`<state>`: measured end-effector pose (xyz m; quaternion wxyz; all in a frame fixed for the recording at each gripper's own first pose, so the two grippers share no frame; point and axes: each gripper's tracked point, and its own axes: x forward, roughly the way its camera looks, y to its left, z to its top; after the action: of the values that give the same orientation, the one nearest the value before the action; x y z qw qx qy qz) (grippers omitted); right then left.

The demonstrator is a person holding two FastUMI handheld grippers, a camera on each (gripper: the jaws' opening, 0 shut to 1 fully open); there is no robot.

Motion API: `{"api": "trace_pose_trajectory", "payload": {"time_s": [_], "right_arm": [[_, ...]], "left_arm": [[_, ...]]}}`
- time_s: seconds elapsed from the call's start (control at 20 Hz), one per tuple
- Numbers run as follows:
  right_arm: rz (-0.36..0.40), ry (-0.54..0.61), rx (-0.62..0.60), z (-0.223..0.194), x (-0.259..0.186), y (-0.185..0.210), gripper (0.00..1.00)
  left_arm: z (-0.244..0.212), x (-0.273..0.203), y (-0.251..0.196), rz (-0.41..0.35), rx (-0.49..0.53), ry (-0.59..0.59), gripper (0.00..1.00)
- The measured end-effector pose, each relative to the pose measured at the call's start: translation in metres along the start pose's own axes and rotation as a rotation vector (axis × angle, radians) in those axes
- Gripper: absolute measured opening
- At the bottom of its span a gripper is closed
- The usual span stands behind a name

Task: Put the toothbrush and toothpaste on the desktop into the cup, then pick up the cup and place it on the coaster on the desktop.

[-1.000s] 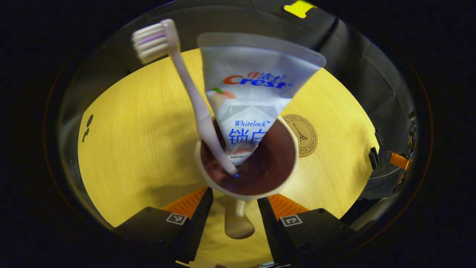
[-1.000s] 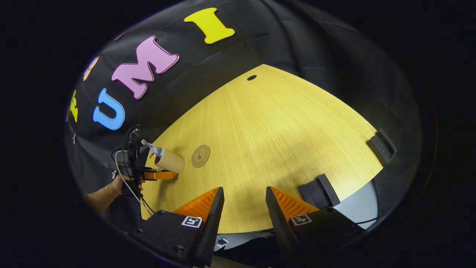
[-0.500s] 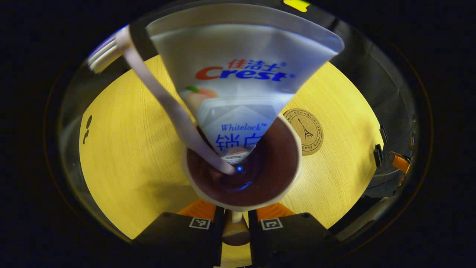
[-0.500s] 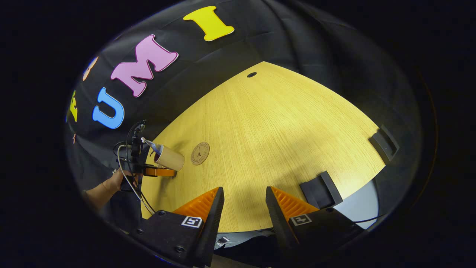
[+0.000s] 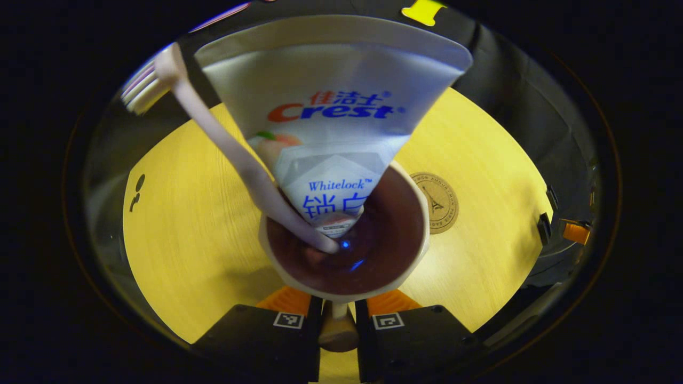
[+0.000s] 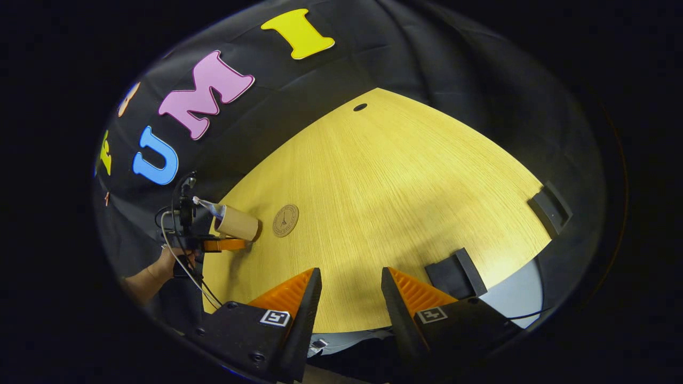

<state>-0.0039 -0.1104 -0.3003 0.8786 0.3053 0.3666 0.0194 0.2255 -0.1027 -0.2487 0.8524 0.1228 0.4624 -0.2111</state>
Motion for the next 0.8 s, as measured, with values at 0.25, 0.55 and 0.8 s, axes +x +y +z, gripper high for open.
{"api": "trace_pose_trajectory", "payload": {"time_s": [0.25,0.55,0.8], "right_arm": [[0.01,0.002,-0.004,0.0,-0.001,-0.002,0.7],[0.001,-0.01,0.017,0.005,-0.008,-0.017,0.7],[-0.007,-0.022,0.037,0.01,-0.014,-0.03,0.7]], "left_arm": [[0.022,-0.001,-0.046,-0.055,0.053,-0.021,0.32],[0.036,0.018,-0.092,-0.077,0.134,0.004,0.32],[0.036,0.029,-0.103,-0.054,0.172,0.027,0.32]]}}
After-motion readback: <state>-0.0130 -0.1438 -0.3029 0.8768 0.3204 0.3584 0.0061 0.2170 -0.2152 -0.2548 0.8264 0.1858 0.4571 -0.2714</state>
